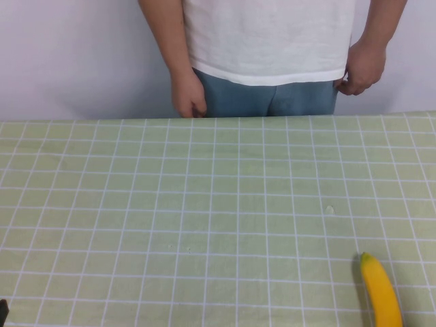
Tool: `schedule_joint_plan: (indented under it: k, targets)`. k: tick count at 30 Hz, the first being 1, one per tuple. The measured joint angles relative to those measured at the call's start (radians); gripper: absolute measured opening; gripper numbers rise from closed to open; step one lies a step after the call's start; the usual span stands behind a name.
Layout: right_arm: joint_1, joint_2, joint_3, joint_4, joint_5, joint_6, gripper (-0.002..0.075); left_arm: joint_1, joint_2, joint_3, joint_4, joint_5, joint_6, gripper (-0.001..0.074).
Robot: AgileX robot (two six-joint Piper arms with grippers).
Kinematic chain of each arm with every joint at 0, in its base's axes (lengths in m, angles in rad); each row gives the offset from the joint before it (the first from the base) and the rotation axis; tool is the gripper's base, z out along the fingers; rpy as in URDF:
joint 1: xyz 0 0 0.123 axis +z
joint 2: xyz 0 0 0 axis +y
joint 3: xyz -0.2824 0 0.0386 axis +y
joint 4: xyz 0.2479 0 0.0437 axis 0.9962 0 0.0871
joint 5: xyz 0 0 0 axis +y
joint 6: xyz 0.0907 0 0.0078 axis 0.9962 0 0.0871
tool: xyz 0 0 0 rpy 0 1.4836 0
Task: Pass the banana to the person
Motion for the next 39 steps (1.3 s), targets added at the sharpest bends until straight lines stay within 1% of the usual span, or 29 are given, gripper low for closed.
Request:
schedule_joint_plan:
  k: [9,12,19,25,27,30,35,37,39]
  targets:
    - [0.0,0.0,0.001,0.0,-0.015,0.0,-0.0007,0.0,0.0,0.0,0.0,0.0,0.0,0.0002]
    - [0.0,0.0,0.004,0.002,-0.071,0.0,-0.0008,0.0,0.0,0.0,0.0,0.0,0.0,0.0002]
    - [0.0,0.0,0.006,-0.001,-0.311,0.0,-0.0007,0.0,0.0,0.0,0.006,0.0,0.0,0.0002]
    - [0.0,0.0,0.006,-0.012,-0.342,-0.022,-0.0008,0.0,0.0,0.0,0.0,0.0,0.0,0.0002]
    - [0.0,0.0,0.006,-0.002,-0.378,-0.022,-0.0008,0.0,0.0,0.0,0.0,0.0,0.0,0.0002]
    - [0.0,0.0,0.006,0.048,-0.523,-0.014,-0.0008,0.0,0.0,0.0,0.0,0.0,0.0,0.0002]
    - [0.0,0.0,0.003,0.197,-0.94,0.041,-0.0008,0.0,0.0,0.0,0.006,0.0,0.0,0.0002]
    - [0.0,0.0,-0.036,0.278,-0.99,0.064,-0.0008,0.0,0.0,0.0,0.0,0.0,0.0,0.0002]
    - [0.0,0.0,-0.112,0.347,-0.932,0.079,-0.0008,0.0,0.0,0.0,0.006,0.0,0.0,0.0002]
